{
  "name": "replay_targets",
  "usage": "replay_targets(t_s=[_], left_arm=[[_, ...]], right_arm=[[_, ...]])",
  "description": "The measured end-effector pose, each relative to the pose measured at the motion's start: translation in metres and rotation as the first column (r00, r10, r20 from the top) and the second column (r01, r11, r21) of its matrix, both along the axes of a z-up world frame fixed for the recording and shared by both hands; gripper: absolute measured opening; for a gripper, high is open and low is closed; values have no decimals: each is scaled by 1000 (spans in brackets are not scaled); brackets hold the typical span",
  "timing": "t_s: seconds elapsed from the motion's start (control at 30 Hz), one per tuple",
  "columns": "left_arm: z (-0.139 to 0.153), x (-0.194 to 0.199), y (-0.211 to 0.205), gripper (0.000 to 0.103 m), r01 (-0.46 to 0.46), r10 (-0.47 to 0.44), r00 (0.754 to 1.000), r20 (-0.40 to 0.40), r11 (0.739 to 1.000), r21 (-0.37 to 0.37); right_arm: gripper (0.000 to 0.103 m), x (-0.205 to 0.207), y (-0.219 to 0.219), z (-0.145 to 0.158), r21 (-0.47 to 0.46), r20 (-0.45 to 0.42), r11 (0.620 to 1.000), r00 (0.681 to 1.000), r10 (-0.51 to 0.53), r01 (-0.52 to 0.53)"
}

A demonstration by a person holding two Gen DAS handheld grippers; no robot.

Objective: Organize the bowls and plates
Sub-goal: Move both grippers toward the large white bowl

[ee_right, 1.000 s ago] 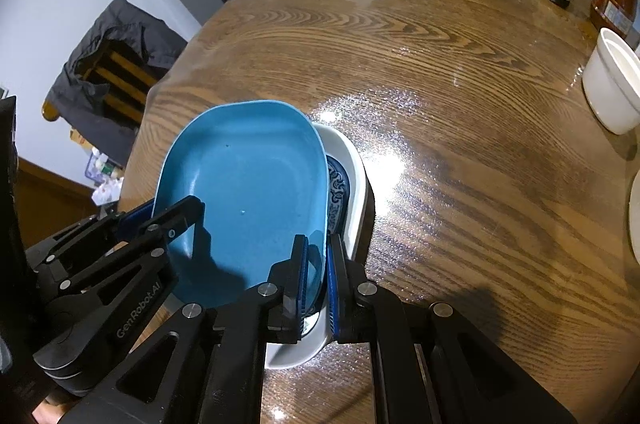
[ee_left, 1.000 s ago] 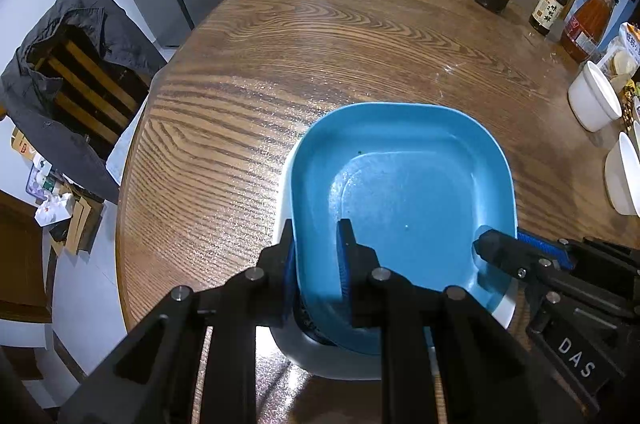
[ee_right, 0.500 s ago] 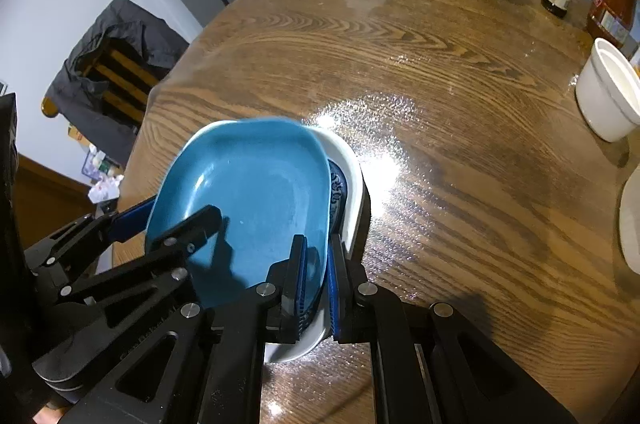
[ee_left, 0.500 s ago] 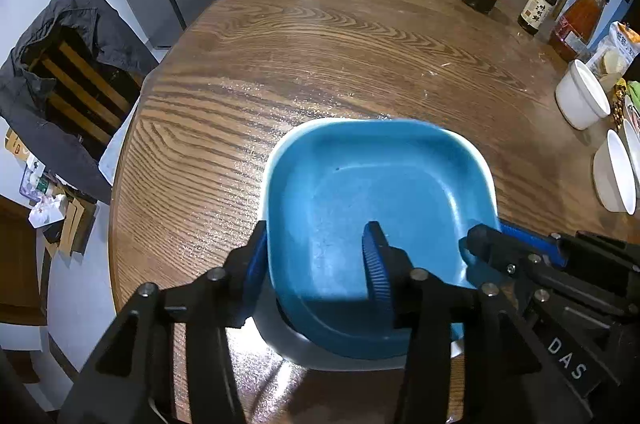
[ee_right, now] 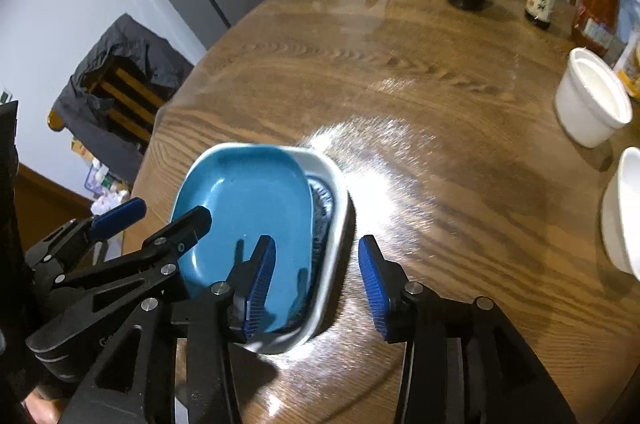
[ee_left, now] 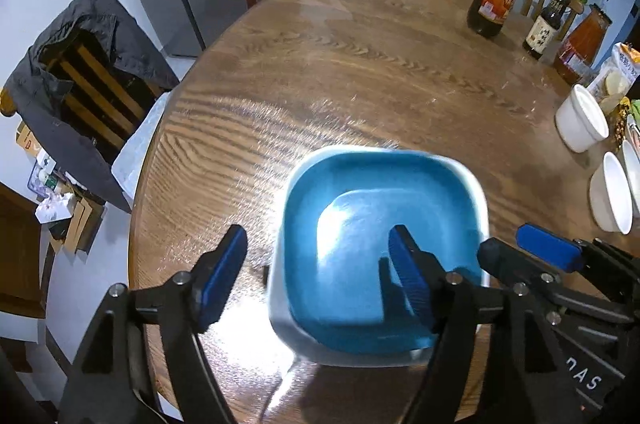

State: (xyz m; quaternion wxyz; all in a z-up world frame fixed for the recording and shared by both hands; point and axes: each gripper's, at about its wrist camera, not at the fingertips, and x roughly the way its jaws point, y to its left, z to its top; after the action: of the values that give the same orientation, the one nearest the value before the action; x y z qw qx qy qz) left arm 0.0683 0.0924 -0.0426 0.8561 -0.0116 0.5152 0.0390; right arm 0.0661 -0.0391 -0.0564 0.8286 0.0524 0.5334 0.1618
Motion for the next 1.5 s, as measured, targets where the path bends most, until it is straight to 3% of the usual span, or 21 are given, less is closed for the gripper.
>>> replay_targets(t_s=[0.17, 0.57, 1.03, 1.33, 1.5], left_arm=[[13, 4, -21, 86, 27, -27, 999, 33, 1000, 17], [36, 16, -100, 88, 165, -165, 984, 69, 986, 11], [47, 30, -244, 88, 297, -303, 950, 69, 951, 88], [57, 34, -344, 88, 368, -378, 921, 96, 924, 104], [49, 50, -386, 88, 384, -403, 910, 97, 908, 167]], right_arm=[[54, -3, -32, 15, 23, 34, 998, 998, -51, 51], [55, -13, -132, 39, 92, 53, 975, 977, -207, 201], [55, -32, -282, 56, 26, 78, 911, 908, -412, 411], [55, -38, -380, 61, -23, 107, 849, 845, -523, 528], [55, -22, -409, 49, -57, 87, 840, 841, -535, 540]])
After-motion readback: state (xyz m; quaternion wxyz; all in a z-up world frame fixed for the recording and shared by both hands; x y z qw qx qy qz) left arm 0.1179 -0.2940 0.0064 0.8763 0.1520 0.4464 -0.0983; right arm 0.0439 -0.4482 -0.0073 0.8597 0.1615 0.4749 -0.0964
